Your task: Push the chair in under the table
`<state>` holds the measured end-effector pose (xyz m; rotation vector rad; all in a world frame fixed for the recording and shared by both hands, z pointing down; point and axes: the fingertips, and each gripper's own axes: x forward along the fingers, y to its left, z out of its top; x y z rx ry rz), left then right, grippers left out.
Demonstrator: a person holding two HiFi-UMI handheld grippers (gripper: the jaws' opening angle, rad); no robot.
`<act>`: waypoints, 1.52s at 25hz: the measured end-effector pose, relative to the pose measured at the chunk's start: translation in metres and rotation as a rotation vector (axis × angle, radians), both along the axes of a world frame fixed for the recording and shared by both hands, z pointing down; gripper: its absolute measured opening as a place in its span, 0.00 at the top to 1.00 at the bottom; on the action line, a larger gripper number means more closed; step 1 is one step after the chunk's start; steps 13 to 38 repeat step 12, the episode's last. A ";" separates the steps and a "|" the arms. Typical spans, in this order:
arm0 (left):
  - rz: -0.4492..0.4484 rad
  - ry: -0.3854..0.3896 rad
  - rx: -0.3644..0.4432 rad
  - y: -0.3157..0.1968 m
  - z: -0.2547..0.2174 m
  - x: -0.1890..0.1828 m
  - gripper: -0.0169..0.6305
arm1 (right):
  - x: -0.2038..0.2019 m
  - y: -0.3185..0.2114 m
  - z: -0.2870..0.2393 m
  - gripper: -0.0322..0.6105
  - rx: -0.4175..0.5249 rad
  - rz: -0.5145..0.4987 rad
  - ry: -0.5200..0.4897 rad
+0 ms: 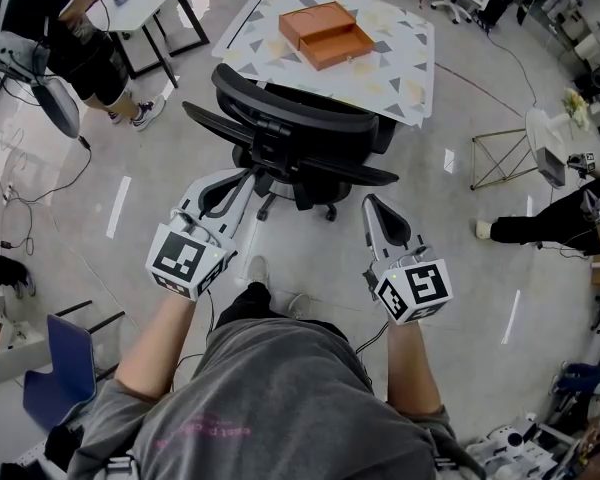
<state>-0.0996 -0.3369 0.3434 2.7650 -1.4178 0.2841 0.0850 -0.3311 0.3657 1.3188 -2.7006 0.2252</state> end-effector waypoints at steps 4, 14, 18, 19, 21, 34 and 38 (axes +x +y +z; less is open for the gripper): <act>-0.004 0.001 0.002 -0.001 0.000 0.001 0.97 | 0.003 -0.001 -0.001 0.94 0.003 0.003 -0.001; -0.008 0.000 0.000 -0.002 -0.001 0.001 0.97 | 0.003 -0.003 0.000 0.94 0.001 -0.002 0.000; -0.008 0.000 0.000 -0.002 -0.001 0.001 0.97 | 0.003 -0.003 0.000 0.94 0.001 -0.002 0.000; -0.008 0.000 0.000 -0.002 -0.001 0.001 0.97 | 0.003 -0.003 0.000 0.94 0.001 -0.002 0.000; -0.008 0.000 0.000 -0.002 -0.001 0.001 0.97 | 0.003 -0.003 0.000 0.94 0.001 -0.002 0.000; -0.008 0.000 0.000 -0.002 -0.001 0.001 0.97 | 0.003 -0.003 0.000 0.94 0.001 -0.002 0.000; -0.008 0.000 0.000 -0.002 -0.001 0.001 0.97 | 0.003 -0.003 0.000 0.94 0.001 -0.002 0.000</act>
